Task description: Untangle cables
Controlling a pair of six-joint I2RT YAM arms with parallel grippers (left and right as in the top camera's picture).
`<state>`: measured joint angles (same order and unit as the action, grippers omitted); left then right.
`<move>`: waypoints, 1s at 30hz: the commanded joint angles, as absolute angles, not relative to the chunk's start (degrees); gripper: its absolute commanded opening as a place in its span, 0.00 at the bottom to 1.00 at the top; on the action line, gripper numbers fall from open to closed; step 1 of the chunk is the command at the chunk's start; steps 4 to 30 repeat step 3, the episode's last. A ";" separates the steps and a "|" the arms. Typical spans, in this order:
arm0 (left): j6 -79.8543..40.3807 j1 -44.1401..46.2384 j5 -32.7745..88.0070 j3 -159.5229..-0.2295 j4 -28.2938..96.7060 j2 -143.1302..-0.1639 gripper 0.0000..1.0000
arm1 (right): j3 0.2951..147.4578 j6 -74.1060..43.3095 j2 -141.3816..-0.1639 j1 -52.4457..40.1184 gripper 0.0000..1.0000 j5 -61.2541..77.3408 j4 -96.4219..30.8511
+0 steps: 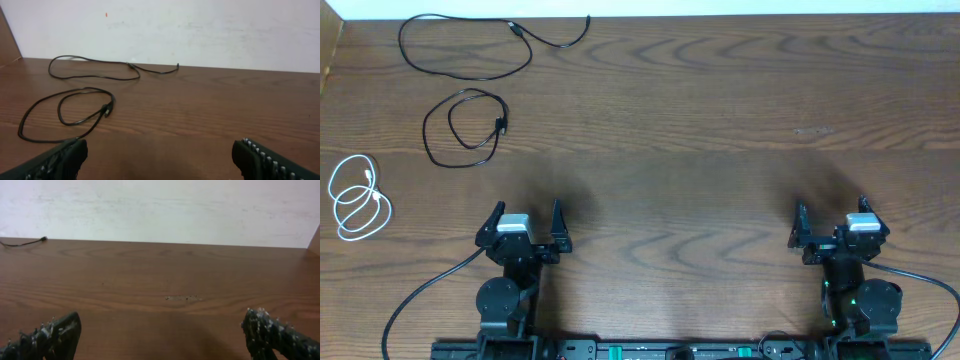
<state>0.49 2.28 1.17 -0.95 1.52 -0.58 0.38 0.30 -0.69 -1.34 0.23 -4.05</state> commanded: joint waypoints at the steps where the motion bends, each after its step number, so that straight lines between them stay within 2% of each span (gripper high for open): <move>1: 1.50 2.11 -0.49 -0.23 4.21 -0.23 0.98 | 0.32 0.91 -0.32 -1.39 0.99 0.16 -4.34; 30: 1.50 2.11 -0.49 -0.23 4.21 -0.23 0.98 | 0.32 0.91 -0.32 -1.39 0.99 0.16 -4.34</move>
